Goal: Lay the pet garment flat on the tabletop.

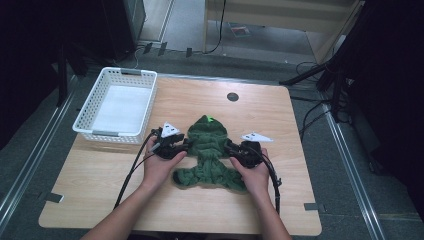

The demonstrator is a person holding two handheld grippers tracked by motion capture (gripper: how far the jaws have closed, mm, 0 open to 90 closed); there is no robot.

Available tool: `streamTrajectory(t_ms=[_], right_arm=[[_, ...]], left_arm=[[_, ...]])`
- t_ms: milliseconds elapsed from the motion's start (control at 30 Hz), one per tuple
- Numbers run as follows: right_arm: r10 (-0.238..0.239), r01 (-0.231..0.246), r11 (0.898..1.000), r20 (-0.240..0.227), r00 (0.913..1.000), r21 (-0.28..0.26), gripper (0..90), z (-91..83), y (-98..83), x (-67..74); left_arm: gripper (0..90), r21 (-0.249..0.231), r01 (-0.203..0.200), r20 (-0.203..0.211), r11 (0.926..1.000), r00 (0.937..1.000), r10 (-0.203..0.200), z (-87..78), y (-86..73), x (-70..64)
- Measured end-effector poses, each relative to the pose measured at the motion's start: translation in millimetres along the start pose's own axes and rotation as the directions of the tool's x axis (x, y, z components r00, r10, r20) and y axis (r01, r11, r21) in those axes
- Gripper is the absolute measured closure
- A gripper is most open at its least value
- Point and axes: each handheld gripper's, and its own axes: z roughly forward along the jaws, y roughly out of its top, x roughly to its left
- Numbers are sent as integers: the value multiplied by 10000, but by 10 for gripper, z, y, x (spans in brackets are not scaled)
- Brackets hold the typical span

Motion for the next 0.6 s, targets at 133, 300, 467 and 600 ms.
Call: streamTrajectory(t_ms=[133,300,467,600], right_arm=[[-15,15,9998,-33,10000,-195,683,-182,-15,25],[-96,108,9998,-707,9975,176,640,-335,-119,151],[-428,488,9968,-928,9948,635,569,-469,-270,297],[-204,228,9987,-519,9984,459,571,-661,-386,269]], left_arm=[[507,-94,-26,293,10000,9996,29,-141,-15,-48],[490,399,-375,991,9985,9945,334,-310,-163,-177],[470,842,-556,1291,9949,9906,445,-493,-416,-225],[470,1009,-478,1220,9938,9919,353,-603,-565,-232]])
